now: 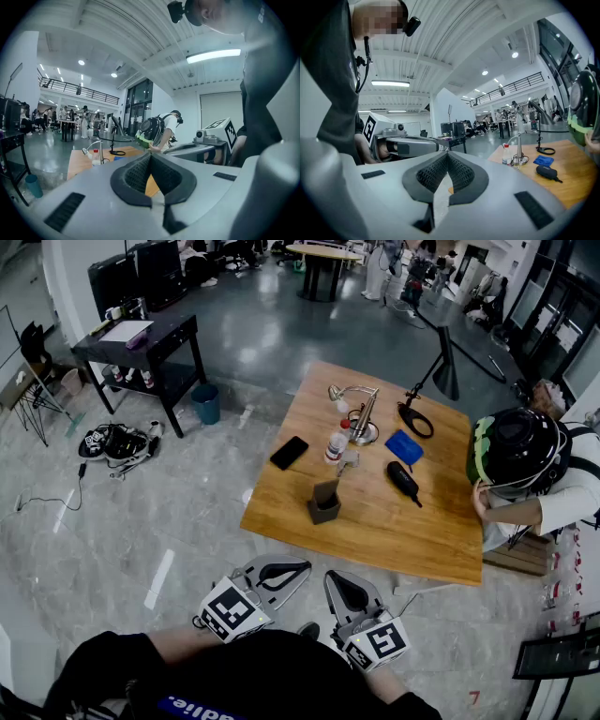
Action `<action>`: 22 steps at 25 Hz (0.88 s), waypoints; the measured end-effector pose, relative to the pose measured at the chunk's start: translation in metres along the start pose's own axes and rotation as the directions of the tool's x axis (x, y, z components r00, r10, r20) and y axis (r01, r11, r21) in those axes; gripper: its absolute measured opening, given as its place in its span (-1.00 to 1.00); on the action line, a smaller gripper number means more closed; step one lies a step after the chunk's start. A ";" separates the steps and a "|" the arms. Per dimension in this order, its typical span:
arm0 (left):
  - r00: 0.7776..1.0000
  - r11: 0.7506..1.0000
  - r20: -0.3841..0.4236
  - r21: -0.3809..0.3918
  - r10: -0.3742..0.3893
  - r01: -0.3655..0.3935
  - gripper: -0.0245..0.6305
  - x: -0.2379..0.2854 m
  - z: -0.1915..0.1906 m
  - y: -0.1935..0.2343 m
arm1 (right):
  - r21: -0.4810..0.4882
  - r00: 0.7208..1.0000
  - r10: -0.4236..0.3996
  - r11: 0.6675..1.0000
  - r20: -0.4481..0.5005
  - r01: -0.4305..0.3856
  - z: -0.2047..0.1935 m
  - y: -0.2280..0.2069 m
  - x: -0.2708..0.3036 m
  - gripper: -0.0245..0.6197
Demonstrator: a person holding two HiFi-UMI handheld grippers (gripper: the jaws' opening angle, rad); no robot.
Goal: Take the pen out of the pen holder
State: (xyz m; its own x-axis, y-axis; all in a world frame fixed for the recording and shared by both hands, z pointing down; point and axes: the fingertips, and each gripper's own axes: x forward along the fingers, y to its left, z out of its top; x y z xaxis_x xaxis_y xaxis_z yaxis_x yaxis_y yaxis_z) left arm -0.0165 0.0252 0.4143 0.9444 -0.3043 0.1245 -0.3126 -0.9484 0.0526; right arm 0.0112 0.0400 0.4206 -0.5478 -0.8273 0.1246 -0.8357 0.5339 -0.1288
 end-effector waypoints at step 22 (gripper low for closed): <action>0.995 0.997 -0.048 -0.003 0.082 -0.083 -0.90 0.038 -0.009 0.009 | 0.008 0.997 0.069 0.998 0.022 -0.070 0.009 -0.032 -0.013 -0.90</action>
State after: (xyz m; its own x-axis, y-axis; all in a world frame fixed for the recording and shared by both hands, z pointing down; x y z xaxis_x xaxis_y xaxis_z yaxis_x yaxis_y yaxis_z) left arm 0.0158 0.0054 0.4283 0.9093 -0.3769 0.1762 -0.3900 -0.9197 0.0452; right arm 0.0458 0.0318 0.4146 -0.6034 -0.7919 0.0937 -0.7952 0.5888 -0.1449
